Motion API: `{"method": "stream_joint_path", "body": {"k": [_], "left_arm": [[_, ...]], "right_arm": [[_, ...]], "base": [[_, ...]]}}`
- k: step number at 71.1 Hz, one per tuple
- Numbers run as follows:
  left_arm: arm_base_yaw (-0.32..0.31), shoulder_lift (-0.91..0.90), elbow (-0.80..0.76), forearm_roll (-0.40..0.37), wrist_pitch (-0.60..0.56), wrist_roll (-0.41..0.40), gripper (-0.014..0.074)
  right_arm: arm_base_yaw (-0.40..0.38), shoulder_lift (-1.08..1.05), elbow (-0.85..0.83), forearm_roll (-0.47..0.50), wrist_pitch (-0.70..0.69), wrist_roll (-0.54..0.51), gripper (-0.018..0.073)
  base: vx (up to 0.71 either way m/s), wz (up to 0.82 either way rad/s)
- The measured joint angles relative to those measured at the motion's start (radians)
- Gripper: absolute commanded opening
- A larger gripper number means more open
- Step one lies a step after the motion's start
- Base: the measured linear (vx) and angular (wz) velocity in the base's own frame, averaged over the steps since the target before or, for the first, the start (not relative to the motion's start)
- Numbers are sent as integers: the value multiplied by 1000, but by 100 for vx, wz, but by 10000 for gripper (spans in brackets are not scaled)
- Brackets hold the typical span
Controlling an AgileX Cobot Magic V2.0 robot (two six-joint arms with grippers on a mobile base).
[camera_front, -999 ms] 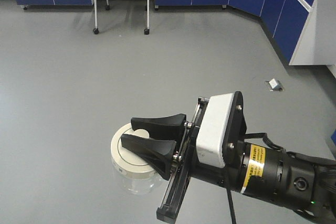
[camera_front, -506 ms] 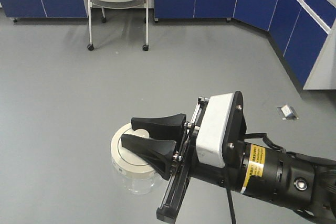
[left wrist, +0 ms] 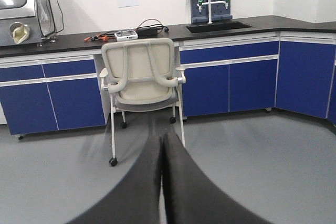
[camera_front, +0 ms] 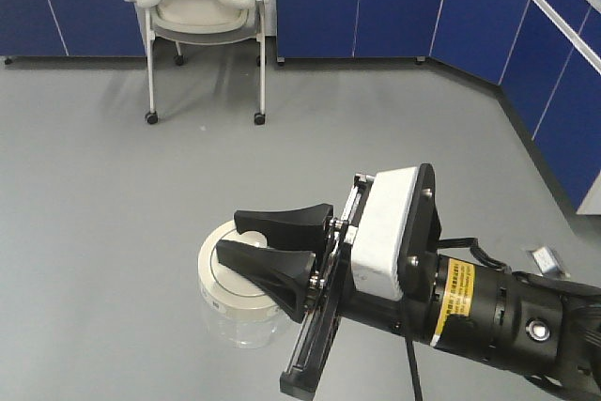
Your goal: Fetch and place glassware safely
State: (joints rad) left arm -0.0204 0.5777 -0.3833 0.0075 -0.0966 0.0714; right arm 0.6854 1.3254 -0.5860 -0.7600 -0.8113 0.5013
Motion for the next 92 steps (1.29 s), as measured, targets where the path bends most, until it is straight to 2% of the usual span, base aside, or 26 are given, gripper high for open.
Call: {"method": "stream_joint_path", "body": {"k": [65,92], "left_arm": [[0,0,0,-1,0,0,-7],[0,0,0,-1,0,0,-7]], "right_arm": [[0,0,0,0,0,0,-3],[0,0,0,0,15,0,-3]], "base": [[51,1],[41,-18]]}}
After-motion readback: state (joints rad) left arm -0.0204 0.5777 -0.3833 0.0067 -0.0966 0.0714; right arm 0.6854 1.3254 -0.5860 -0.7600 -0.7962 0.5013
